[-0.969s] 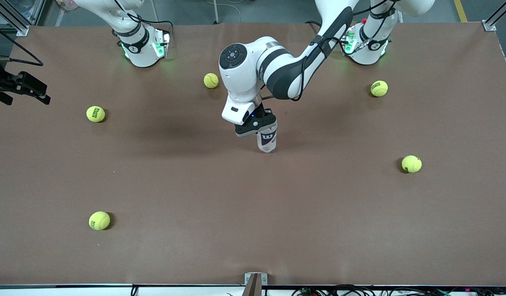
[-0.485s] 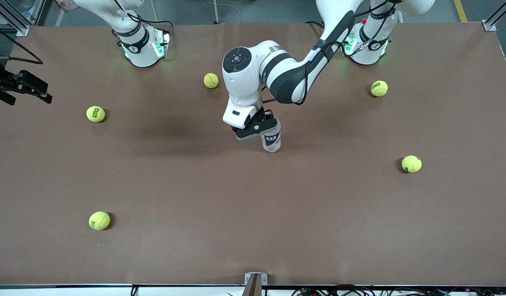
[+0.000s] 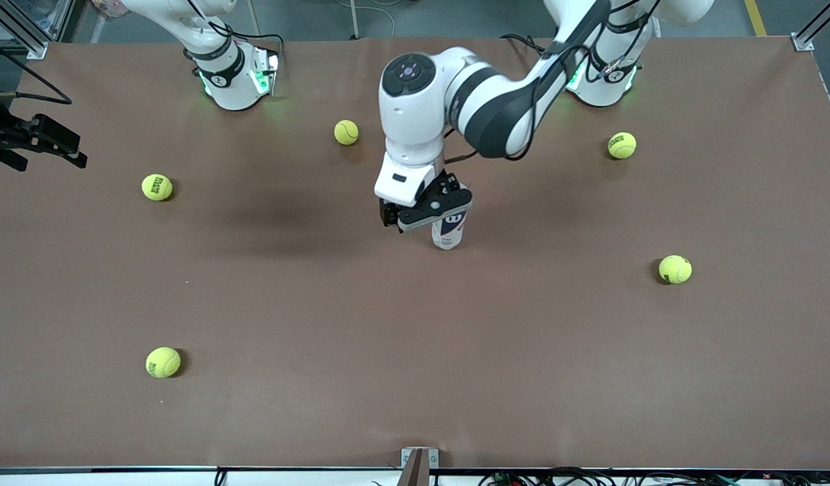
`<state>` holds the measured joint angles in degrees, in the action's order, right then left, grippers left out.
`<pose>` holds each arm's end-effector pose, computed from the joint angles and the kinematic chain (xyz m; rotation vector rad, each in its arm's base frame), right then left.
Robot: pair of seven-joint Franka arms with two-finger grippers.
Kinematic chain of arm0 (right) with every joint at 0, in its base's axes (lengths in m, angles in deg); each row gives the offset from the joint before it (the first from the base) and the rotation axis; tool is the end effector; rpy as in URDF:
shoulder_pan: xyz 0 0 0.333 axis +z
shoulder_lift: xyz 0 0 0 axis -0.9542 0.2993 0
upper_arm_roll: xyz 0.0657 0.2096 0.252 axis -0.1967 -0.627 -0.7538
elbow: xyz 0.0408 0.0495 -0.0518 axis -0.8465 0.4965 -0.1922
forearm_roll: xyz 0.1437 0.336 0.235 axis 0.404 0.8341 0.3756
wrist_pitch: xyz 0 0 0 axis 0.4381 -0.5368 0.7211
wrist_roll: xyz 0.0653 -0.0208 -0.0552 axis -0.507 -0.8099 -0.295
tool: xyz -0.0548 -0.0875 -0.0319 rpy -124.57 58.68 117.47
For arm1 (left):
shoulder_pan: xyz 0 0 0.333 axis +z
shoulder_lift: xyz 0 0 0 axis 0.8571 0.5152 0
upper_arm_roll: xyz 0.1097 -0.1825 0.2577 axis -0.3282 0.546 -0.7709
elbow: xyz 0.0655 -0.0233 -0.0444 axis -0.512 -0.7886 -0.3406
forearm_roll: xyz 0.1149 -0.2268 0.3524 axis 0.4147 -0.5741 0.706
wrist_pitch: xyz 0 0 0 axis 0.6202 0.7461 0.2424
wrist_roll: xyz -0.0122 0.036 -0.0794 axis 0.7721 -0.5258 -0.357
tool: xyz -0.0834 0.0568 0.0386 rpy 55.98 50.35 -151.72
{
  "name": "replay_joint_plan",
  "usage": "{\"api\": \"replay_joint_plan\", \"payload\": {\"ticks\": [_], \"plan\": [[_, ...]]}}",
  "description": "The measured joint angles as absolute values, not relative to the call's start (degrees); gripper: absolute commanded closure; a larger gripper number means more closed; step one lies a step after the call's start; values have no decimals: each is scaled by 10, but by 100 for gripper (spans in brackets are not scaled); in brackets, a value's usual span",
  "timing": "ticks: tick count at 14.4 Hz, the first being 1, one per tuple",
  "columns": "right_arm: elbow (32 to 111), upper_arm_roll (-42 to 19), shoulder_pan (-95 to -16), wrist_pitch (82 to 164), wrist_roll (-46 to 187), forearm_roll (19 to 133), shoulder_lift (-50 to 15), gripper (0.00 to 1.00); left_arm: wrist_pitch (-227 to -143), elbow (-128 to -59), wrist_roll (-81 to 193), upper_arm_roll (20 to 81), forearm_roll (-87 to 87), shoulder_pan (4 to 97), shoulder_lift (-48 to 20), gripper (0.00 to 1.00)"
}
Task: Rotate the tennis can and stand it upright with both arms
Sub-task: 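Rotate the can upright with the left gripper and lower it, then open the left gripper and release the standing can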
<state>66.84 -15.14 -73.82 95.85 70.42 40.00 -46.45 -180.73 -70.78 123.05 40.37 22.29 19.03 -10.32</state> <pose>0.5616 -0.0295 0.6529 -3.1212 -0.0578 0.0232 0.5402 -0.5447 0.4482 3.0497 0.5997 0.2958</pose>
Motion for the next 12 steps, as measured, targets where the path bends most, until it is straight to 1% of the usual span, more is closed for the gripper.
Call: {"api": "replay_joint_plan", "payload": {"ticks": [4,9,12], "plan": [[669,-151,-738,957,704,400,-465,0,-1787,-707,1198,399,228,259,-160,0],[669,-150,-738,956,703,400,-465,0,-1734,-707,975,398,228,392,-204,0],[669,-150,-738,956,703,398,-465,0,-1709,-708,899,400,219,472,-234,0]]}}
